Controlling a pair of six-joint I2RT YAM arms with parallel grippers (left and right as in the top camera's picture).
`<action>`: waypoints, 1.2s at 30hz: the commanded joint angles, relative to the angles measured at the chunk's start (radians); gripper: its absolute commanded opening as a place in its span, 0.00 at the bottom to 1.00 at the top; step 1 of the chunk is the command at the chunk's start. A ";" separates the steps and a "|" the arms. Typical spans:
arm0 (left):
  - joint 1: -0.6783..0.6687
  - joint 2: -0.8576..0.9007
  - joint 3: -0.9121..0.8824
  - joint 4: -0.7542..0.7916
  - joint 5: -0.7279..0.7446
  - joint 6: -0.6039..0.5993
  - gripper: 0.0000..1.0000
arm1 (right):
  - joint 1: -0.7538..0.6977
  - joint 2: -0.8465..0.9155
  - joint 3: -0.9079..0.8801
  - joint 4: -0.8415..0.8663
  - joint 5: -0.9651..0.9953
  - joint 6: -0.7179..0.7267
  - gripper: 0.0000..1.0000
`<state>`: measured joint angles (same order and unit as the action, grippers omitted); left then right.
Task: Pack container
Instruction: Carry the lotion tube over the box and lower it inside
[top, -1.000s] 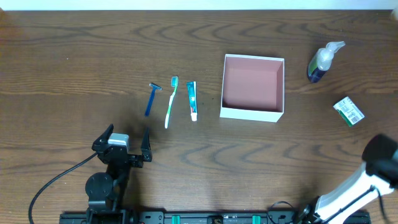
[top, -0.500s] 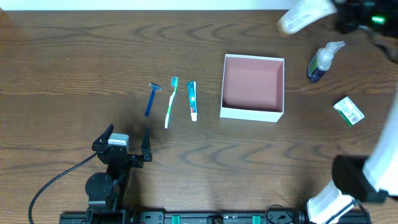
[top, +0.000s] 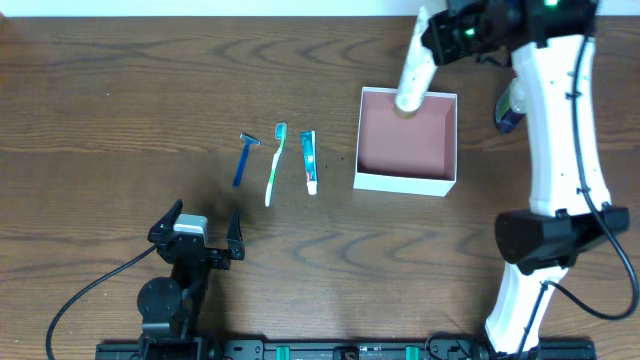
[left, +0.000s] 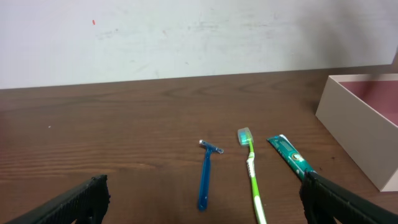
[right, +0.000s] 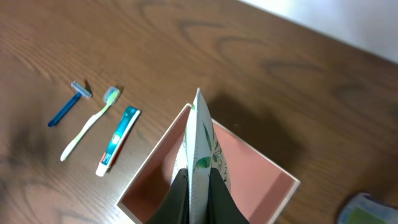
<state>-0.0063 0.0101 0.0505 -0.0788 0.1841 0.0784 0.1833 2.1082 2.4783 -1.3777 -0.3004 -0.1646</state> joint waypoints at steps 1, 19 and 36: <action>0.005 -0.006 -0.028 -0.014 0.007 -0.001 0.98 | 0.037 0.039 0.006 0.009 -0.010 0.011 0.01; 0.005 -0.006 -0.028 -0.014 0.007 -0.001 0.98 | 0.127 0.201 0.005 0.127 0.061 0.016 0.01; 0.005 -0.006 -0.028 -0.014 0.007 -0.001 0.98 | 0.134 0.228 0.004 0.141 0.069 0.019 0.13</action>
<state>-0.0063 0.0101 0.0505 -0.0788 0.1841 0.0784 0.3069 2.3421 2.4706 -1.2446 -0.2195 -0.1581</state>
